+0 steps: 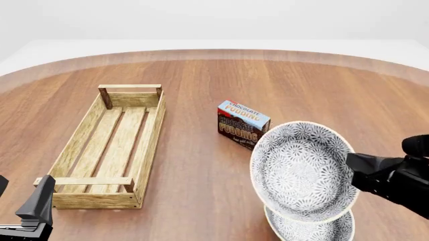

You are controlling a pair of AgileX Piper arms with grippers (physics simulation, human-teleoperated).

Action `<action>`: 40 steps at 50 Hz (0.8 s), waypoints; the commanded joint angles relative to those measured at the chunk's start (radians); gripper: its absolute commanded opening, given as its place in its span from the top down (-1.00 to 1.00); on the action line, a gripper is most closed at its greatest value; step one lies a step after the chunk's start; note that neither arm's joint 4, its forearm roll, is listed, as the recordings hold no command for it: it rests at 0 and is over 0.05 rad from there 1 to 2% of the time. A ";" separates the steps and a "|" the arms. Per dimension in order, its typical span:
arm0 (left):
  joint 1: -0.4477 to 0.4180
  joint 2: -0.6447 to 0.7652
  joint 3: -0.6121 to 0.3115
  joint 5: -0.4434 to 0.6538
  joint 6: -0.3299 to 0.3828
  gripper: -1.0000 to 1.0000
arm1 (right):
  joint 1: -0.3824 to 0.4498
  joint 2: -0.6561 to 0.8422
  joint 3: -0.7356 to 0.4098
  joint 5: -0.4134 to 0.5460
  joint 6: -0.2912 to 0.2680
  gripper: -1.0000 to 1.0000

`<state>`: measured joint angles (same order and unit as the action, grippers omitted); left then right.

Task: Stack the left bowl on the right bowl and place them in the tray.

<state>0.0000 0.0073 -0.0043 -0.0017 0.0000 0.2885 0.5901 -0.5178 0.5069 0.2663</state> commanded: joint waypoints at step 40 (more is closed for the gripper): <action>0.000 0.000 0.000 0.000 0.000 -1.00 | -0.054 -0.258 0.283 -0.057 0.160 1.00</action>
<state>0.0000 0.0073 -0.0043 -0.0017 0.0000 0.2436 0.3528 -0.2718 0.4741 0.4057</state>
